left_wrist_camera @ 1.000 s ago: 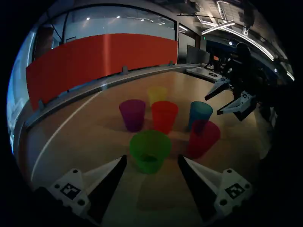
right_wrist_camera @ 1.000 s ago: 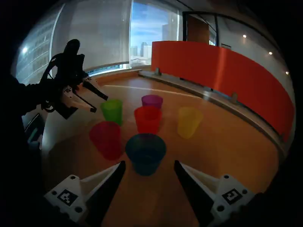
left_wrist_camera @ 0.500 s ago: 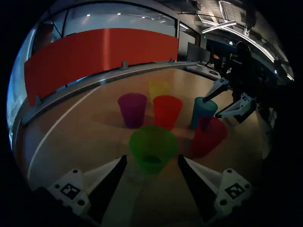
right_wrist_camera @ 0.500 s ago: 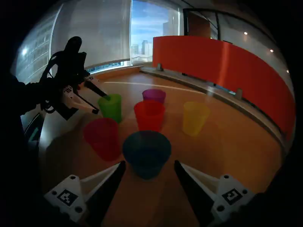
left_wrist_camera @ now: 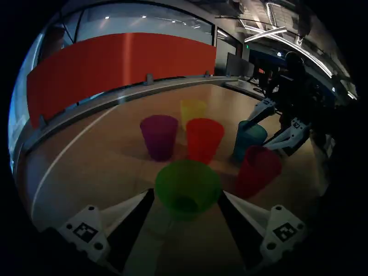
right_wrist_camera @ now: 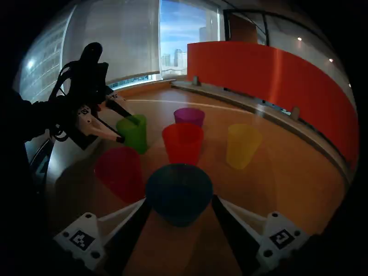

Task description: Pour water

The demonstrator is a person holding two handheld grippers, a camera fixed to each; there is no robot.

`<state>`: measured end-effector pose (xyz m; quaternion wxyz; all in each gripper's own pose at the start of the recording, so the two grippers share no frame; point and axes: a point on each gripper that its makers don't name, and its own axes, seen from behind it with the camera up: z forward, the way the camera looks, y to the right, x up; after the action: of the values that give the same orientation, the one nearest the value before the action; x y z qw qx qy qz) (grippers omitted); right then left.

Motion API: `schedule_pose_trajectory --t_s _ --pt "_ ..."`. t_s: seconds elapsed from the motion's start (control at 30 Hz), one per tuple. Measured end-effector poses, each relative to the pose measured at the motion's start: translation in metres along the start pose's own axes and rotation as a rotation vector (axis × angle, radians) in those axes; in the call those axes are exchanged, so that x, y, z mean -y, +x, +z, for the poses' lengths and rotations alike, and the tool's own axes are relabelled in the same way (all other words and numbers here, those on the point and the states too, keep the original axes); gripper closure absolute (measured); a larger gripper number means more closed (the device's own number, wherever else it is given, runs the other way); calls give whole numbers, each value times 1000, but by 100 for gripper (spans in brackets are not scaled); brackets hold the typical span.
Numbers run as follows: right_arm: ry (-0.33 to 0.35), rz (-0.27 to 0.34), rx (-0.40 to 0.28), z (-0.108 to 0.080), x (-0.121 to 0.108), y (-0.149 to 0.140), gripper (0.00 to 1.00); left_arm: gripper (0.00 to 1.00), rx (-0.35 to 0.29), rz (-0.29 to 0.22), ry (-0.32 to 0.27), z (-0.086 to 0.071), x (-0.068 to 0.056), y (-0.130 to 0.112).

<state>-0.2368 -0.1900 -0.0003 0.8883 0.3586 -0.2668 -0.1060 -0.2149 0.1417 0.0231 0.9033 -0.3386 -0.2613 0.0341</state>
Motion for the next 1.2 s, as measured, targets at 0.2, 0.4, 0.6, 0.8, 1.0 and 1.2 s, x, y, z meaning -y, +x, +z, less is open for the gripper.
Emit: schedule_pose_trajectory --t_s 0.2,0.4,0.6,0.8,1.0,1.2 --pt "4 -2 -3 6 0 1 1 0 2 -1 -10 6 -1 2" --pt "11 0 -6 10 0 3 1 0 4 -9 -12 10 -1 2" --pt "16 0 -5 11 0 3 1 13 9 -11 -8 11 0 1" --pt "18 -1 -7 12 0 3 1 14 7 2 -5 10 1 2" --pt "22 4 -11 14 1 4 8 14 3 -1 -3 11 2 3" --pt "24 -4 -11 13 2 4 11 14 -7 -4 -6 10 1 6"
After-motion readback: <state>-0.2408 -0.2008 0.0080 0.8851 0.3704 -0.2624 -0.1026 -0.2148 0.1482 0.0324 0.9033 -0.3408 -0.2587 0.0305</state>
